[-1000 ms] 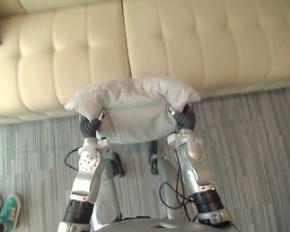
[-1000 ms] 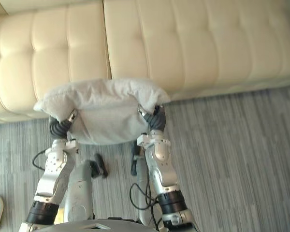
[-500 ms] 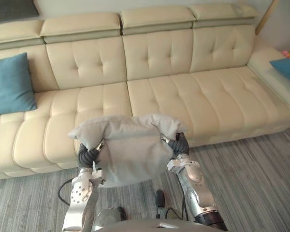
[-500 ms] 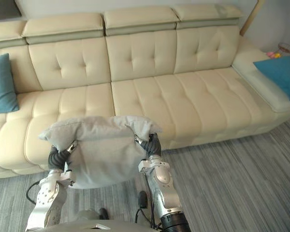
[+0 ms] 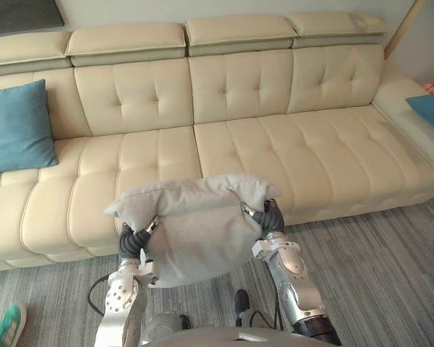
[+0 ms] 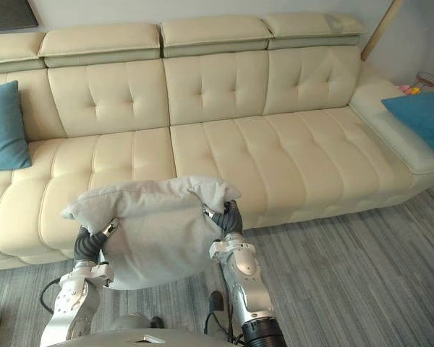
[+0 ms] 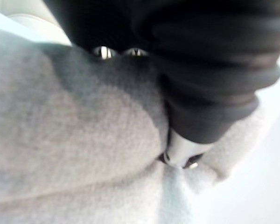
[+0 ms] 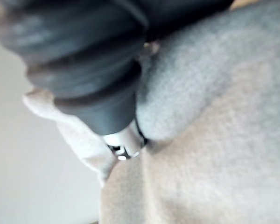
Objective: Pick up cushions and gather them together orderly.
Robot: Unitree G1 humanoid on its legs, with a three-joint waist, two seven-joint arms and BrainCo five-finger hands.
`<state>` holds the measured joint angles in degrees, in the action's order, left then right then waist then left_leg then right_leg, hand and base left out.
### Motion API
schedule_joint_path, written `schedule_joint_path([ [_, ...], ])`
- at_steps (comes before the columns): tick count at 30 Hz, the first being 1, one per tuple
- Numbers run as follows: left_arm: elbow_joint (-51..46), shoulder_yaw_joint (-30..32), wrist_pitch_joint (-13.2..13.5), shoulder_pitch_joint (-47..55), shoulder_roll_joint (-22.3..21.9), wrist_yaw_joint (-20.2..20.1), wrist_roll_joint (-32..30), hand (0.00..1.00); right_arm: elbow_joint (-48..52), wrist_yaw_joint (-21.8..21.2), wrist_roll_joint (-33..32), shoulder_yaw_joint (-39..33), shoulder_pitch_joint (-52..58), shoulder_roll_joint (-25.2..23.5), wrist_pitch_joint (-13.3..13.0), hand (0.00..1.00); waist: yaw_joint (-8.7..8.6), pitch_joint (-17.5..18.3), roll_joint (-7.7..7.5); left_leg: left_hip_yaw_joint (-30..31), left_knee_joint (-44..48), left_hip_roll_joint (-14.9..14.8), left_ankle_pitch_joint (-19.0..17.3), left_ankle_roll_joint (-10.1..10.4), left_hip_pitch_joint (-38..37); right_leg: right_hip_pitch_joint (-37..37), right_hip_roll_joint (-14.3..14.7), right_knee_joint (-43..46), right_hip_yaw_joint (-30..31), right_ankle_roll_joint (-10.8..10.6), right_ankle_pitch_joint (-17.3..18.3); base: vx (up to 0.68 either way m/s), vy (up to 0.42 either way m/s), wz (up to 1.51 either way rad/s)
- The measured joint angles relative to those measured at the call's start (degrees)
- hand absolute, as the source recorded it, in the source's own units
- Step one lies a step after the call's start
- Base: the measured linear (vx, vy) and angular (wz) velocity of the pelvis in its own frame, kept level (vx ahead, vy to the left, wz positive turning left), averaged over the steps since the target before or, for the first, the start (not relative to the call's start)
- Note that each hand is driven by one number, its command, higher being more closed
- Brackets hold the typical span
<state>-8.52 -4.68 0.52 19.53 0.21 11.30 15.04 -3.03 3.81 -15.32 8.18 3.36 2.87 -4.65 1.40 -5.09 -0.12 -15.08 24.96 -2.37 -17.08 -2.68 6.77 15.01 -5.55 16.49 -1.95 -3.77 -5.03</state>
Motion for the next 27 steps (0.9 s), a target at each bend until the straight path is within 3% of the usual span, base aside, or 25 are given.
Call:
schedule_joint_path([
  [3,0.3,-0.1,0.0,-0.3,0.7,0.1,0.0,1.00,0.0,0.0,0.0,0.0,-0.3,0.0,0.0,1.00,-0.47,-1.0,0.44,0.6,0.1,0.6,-1.3,-1.5,-1.0,1.7,-1.2,5.0,-0.9,1.6,2.0,-0.08,0.091,0.12],
  [4,0.3,-0.2,0.0,-0.7,1.4,0.4,0.0,1.00,-0.2,0.1,0.0,-0.3,-1.0,0.0,0.0,1.00,-0.84,-1.3,0.43,1.3,0.0,0.8,-1.5,-1.9,-0.9,3.2,-1.2,5.7,-2.1,1.4,4.8,-0.01,0.031,0.16],
  [6,0.3,-0.2,0.0,-1.3,1.8,0.8,0.1,1.00,-0.2,0.2,0.0,-0.5,-1.8,0.1,0.0,1.00,-0.90,-1.6,0.56,1.7,-0.1,0.8,-1.5,-2.0,-0.9,4.4,-0.7,4.2,-2.5,1.1,5.2,0.04,-0.018,0.18],
  [8,0.4,-0.4,0.1,-2.9,2.5,1.0,0.4,1.00,-0.2,0.5,-0.1,-0.7,-3.0,0.1,0.0,1.00,-2.19,-2.5,-0.94,3.9,-2.8,3.0,-1.5,-1.8,-2.4,5.2,-1.0,-6.4,-1.1,-1.7,2.4,0.13,-0.064,0.45],
  [10,0.6,-1.0,0.1,-3.3,3.4,1.0,0.4,1.00,-0.1,0.5,-0.1,-1.7,-3.2,0.1,0.0,1.00,-3.27,-2.3,-2.56,4.6,-4.1,4.9,-1.4,-0.4,-4.1,6.3,-2.5,-8.1,-0.3,-1.7,2.2,0.27,-0.171,0.48],
  [11,1.0,-1.7,0.1,-3.2,3.3,1.0,0.4,1.00,-0.1,0.5,-0.1,-1.9,-3.1,0.8,0.0,1.00,-3.56,-2.3,-2.70,5.2,-4.0,5.5,-2.8,0.4,-5.7,6.0,-2.8,-7.6,0.0,-0.6,1.4,0.37,-0.250,0.41],
  [13,1.8,-2.5,0.1,-3.3,2.2,1.0,0.4,1.00,-0.1,0.5,-0.1,-2.1,-3.1,2.1,0.1,1.00,-3.85,-1.4,-0.47,7.1,-3.9,3.9,-5.0,1.5,-6.9,6.1,-1.4,-4.3,-1.1,1.3,-1.7,0.38,-0.228,0.32],
  [14,1.9,-2.8,0.1,-2.4,0.8,1.0,0.6,1.00,0.2,0.5,-0.1,-1.7,-3.0,3.4,0.2,1.00,-4.05,-0.1,2.32,7.7,-5.5,0.5,-6.2,3.3,-8.9,5.9,0.9,-1.1,-4.1,2.2,0.6,0.62,-0.226,0.34],
  [15,1.9,-3.0,0.5,-1.7,-0.3,1.0,0.7,1.00,1.7,0.4,-0.1,-1.4,-2.1,3.9,0.3,1.00,-4.16,0.9,4.08,9.1,-2.9,-1.9,-5.7,4.5,-8.8,5.5,2.7,-0.3,-6.2,2.7,3.5,0.66,-0.231,0.29],
  [16,1.9,-3.3,0.6,-2.1,-0.6,1.0,0.8,1.00,2.7,0.5,-0.1,-1.7,-1.8,3.9,0.3,1.00,-4.27,1.4,4.93,9.7,1.3,-3.3,-5.3,5.3,-6.6,5.4,3.6,-0.1,-7.0,3.3,4.6,0.59,-0.188,0.17],
  [17,1.9,-3.2,0.9,-2.1,-1.4,1.0,1.2,1.00,4.9,0.5,-0.5,-1.6,-1.5,4.0,0.5,1.00,-4.12,1.4,4.90,10.7,9.4,-5.3,-2.7,9.1,-2.6,4.7,4.7,-0.3,-7.9,4.6,4.9,0.56,-0.213,-0.05],
  [18,1.9,-3.3,0.9,-2.1,-1.8,1.0,1.4,1.00,7.0,0.5,-0.9,-1.7,-1.0,4.6,0.5,1.00,-3.78,1.4,4.95,10.5,15.4,-6.5,0.4,9.9,-0.1,3.9,5.5,-0.3,-8.1,5.6,5.4,0.63,-0.212,-0.20],
  [19,2.7,-3.7,0.9,-2.5,-2.4,0.9,1.7,1.00,8.1,0.5,-1.2,-2.1,-0.8,5.1,0.5,1.00,-3.62,1.3,4.85,10.2,22.2,-7.6,4.1,10.1,2.5,2.2,5.8,-1.0,-8.2,6.7,6.0,0.51,-0.136,-0.18],
  [22,4.2,-5.5,0.8,-3.3,-2.6,0.6,1.9,1.00,9.5,1.6,-1.3,-4.1,1.1,4.9,0.1,1.00,-3.66,1.0,4.64,5.4,30.0,-10.1,5.0,9.1,3.9,-5.1,5.5,-4.9,-8.1,7.1,6.3,0.46,-0.061,0.01],
  [24,4.1,-5.5,0.8,-4.8,-2.9,0.3,1.9,1.00,11.3,2.7,-2.5,-4.3,2.3,4.7,-0.2,1.00,-2.90,0.5,3.84,0.6,25.3,-11.0,3.0,5.9,6.5,-9.5,3.3,-8.5,-8.3,7.0,6.3,0.34,0.088,0.20],
  [25,4.1,-5.5,0.8,-5.1,-3.0,0.3,1.9,1.00,11.4,2.8,-2.6,-4.3,2.3,4.7,-0.3,1.00,-2.78,0.4,3.70,0.2,23.5,-10.9,2.7,5.4,7.2,-9.9,2.9,-8.9,-8.4,7.0,6.3,0.27,0.206,0.21],
  [27,3.9,-5.5,0.8,-5.4,-3.1,0.4,1.7,1.00,11.2,3.0,-2.7,-4.3,2.7,4.4,-0.3,1.00,-1.77,0.3,3.56,-0.4,8.0,-10.6,3.5,5.1,8.7,-10.4,0.9,-8.3,-8.9,5.4,7.2,0.16,0.248,0.09],
])
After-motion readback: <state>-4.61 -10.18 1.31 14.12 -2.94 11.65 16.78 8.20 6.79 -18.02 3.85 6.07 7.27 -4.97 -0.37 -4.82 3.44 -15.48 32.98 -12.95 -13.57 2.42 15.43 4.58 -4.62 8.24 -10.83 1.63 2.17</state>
